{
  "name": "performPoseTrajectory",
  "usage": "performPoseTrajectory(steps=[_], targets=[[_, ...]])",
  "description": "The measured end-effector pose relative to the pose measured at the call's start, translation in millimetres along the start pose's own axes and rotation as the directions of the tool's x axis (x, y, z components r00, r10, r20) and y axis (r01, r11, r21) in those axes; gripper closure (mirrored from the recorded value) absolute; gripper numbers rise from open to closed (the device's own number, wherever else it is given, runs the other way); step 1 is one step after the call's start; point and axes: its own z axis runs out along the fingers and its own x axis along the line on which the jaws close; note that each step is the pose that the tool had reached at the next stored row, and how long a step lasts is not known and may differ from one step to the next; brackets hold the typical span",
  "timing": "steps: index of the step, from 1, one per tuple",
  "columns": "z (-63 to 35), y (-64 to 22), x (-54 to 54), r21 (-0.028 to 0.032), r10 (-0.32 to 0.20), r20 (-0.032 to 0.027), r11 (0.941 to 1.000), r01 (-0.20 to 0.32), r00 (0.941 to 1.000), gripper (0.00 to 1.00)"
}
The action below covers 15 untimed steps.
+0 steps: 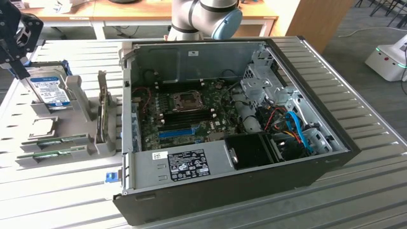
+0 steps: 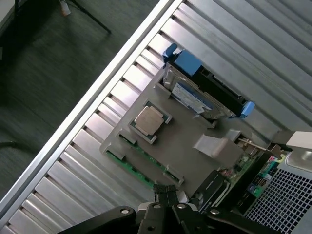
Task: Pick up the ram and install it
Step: 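Pick up the ram and move it above insertion slot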
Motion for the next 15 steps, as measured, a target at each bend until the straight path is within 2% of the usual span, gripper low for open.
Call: performPoseTrajectory(steps=[7, 11, 15], targets=[[0.2, 0.1, 0.1, 0.001, -0.098, -0.0043, 0.9952, 0.098, 0.9951, 0.9], [0.5, 0.1, 0.1, 0.0013, -0.152, -0.0065, 0.9884, 0.152, 0.9884, 0.9], [0.7, 0.1, 0.2, 0.0016, -0.203, -0.0089, 0.9792, 0.203, 0.9792, 0.9]])
